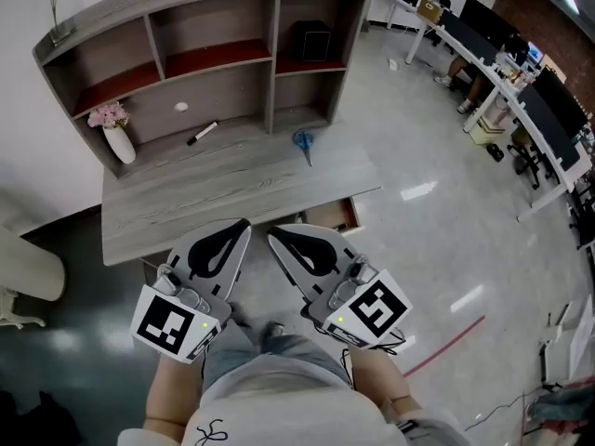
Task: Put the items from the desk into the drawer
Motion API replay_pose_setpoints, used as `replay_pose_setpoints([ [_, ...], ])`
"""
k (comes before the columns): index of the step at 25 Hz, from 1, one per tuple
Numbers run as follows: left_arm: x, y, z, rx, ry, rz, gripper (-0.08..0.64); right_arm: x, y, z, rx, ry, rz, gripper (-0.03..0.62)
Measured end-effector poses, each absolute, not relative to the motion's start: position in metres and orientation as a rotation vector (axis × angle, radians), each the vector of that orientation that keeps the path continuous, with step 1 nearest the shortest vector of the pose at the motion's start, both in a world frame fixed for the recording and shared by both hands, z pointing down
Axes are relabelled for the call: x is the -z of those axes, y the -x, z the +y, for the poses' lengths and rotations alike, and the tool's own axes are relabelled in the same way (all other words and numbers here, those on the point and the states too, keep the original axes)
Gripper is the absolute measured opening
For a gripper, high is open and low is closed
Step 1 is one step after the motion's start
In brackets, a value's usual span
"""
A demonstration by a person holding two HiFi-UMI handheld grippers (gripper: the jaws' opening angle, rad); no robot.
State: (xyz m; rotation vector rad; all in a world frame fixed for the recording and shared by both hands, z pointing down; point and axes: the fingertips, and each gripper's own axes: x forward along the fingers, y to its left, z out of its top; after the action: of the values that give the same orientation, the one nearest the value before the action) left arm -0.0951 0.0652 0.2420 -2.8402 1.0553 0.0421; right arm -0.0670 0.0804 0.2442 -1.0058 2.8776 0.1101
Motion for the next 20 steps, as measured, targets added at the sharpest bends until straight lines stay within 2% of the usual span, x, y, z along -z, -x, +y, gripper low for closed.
replay_pose_setpoints([
  [20, -0.251, 0.095, -0.049, -0.019, 2.999, 0.706, 0.011, -0.249, 0.084, -0.029, -0.067, 1.329, 2.782, 0.009],
])
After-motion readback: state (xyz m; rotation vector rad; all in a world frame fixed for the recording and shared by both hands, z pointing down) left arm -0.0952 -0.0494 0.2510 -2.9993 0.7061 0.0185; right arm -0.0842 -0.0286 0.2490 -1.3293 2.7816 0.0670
